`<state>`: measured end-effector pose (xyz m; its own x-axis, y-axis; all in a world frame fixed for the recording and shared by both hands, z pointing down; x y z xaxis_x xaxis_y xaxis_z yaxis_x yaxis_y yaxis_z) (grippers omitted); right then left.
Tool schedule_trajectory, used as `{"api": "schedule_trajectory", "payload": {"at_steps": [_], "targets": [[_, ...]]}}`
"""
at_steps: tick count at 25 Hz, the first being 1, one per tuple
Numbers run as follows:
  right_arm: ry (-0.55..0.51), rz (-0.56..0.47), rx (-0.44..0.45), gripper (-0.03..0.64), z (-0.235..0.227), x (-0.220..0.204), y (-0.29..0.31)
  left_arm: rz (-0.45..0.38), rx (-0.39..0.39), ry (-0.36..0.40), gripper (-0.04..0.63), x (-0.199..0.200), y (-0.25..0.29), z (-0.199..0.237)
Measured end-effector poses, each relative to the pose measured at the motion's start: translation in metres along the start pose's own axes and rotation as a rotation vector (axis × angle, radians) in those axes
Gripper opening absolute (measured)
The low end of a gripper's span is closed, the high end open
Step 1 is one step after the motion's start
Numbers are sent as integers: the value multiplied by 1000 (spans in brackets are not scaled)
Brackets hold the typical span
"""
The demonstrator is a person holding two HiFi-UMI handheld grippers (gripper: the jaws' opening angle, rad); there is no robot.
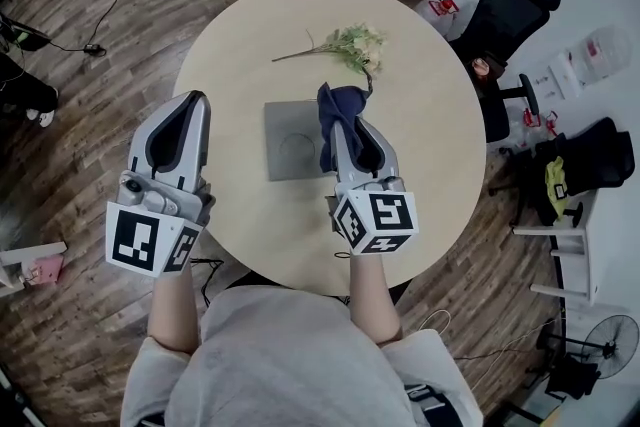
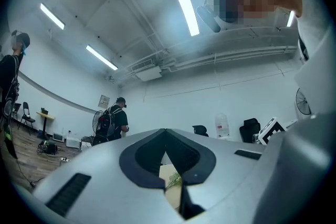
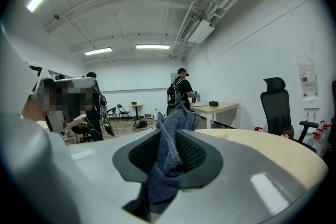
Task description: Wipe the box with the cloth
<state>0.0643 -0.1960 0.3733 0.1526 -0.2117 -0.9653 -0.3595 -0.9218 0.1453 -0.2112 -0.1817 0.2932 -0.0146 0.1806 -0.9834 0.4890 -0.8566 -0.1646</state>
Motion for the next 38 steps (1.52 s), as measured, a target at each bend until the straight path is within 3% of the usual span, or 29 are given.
{"api": "schedule_trajectory", "payload": {"at_steps": [22,32,38], "targets": [[65,317,84,100,34,-85,104,80,96,-60,8,-39,-31,46],[-31,464,11,103,28,-127,135,112,139,-74,8,-51,-43,57],[-96,554,-37,160,20,-145,151,121,149,-80,8,-57,-42,59]]}}
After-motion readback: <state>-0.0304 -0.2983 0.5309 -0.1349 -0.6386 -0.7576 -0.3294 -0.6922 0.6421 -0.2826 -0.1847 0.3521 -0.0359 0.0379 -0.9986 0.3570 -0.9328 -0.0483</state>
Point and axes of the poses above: the fingertips, and each gripper's own axes: y forward along the fingers, z to its left, x out of its top, the point moved 9 cm from there along -y, backward along the fingers, and after that the axes turned 6 degrees about y, right-handed, at the moved point
